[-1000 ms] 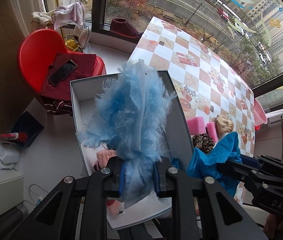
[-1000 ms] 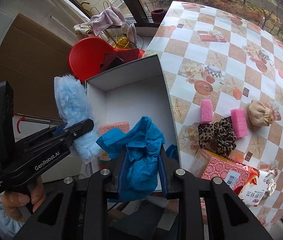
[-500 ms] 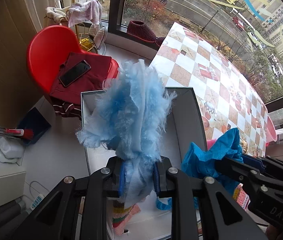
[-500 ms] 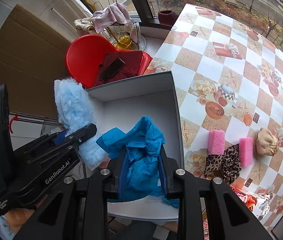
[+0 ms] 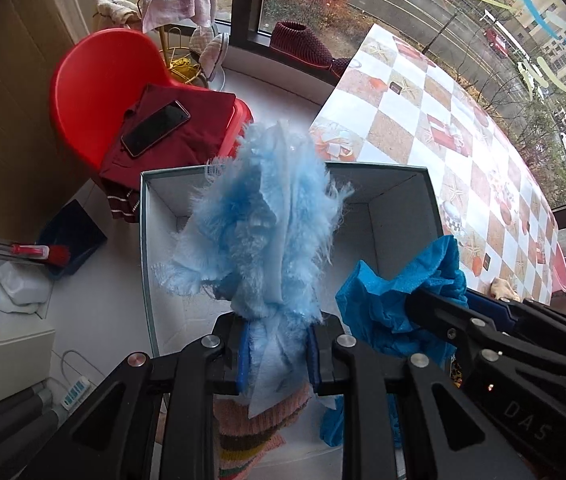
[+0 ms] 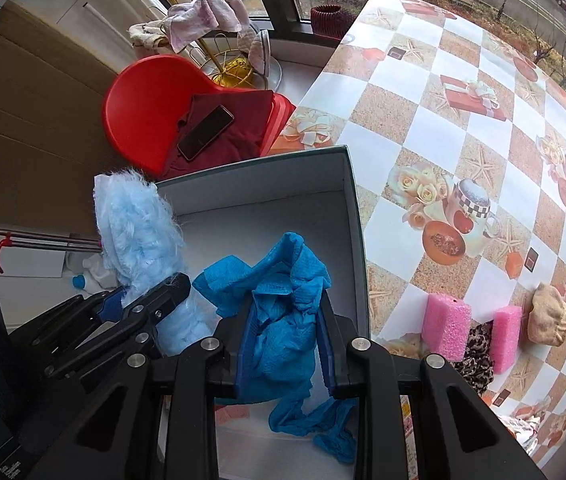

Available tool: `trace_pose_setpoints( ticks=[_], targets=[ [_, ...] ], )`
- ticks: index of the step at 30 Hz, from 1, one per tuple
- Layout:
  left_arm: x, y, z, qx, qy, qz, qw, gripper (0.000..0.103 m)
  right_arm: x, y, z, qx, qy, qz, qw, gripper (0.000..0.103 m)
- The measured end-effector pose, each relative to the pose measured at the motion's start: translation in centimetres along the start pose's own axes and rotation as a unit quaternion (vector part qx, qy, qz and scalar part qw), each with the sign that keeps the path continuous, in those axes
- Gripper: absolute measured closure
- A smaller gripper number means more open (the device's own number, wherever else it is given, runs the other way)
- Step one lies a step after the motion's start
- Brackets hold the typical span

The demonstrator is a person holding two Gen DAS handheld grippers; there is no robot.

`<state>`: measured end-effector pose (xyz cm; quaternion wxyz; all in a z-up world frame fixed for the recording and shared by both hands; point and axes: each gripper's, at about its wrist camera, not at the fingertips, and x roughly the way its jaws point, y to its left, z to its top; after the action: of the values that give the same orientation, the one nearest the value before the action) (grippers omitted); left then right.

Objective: Organize soft objects
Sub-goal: 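Carry the blue duster and blue gloves over the white box with both tools, then open both tools to drop the duster and blue gloves into the box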

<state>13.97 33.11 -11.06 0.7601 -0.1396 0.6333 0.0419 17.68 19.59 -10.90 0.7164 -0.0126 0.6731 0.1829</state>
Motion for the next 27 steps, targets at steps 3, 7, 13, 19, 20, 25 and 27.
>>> trace_pose_setpoints(
  ticks=[3,7,13,19,20,25,27],
  targets=[
    [0.7,0.0,0.0,-0.003,0.007,0.004,1.0000,0.079,1.1,-0.3,0.1,0.004,0.007,0.000,1.000,0.074],
    [1.2,0.0,0.0,-0.003,0.014,0.008,0.9999,0.079,2.3,-0.2,0.1,0.005,0.017,0.000,1.000,0.074],
    [1.9,0.0,0.1,-0.003,0.020,0.010,0.9997,0.079,3.8,-0.5,0.5,0.004,0.028,-0.008,1.000,0.074],
    [2.7,-0.2,0.2,0.005,0.030,0.010,0.9995,0.078,4.9,-1.4,0.6,0.013,0.038,-0.022,0.999,0.074],
    [2.8,-0.3,0.1,0.007,0.031,0.009,0.9995,0.078,4.9,-1.6,0.5,0.017,0.038,-0.023,0.999,0.074],
    [3.2,-0.8,-0.1,0.018,0.034,0.008,0.9992,0.078,4.8,-2.0,-0.1,0.021,0.038,-0.031,0.999,0.074],
    [3.3,-0.9,-0.1,0.023,0.035,0.006,0.9991,0.077,4.7,-2.3,-0.3,0.026,0.040,-0.033,0.998,0.074]
  ],
)
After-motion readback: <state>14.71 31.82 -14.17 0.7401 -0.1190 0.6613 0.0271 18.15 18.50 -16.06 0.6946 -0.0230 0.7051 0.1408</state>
